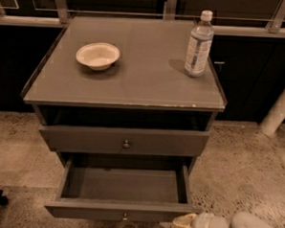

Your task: Close bottom drawer

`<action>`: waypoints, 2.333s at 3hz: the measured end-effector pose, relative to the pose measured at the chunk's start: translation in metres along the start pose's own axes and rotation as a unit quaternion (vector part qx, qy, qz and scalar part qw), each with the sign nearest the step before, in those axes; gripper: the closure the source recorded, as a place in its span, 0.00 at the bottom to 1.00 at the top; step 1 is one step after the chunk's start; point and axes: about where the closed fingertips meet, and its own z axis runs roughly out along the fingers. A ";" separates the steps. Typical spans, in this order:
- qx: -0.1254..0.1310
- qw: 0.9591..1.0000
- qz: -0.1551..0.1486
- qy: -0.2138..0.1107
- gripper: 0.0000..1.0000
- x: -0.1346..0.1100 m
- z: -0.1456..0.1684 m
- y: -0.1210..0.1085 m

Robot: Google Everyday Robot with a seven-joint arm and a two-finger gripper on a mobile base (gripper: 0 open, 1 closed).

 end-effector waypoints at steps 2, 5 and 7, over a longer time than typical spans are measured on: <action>0.053 0.998 -0.023 -0.010 1.00 -0.021 -0.003 -0.033; 0.150 0.987 -0.054 -0.034 1.00 -0.061 -0.015 -0.085; 0.162 0.984 -0.070 -0.039 1.00 -0.074 -0.010 -0.094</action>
Offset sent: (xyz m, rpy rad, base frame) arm 0.1475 -0.0658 0.0400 -0.2779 -0.3516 -0.1975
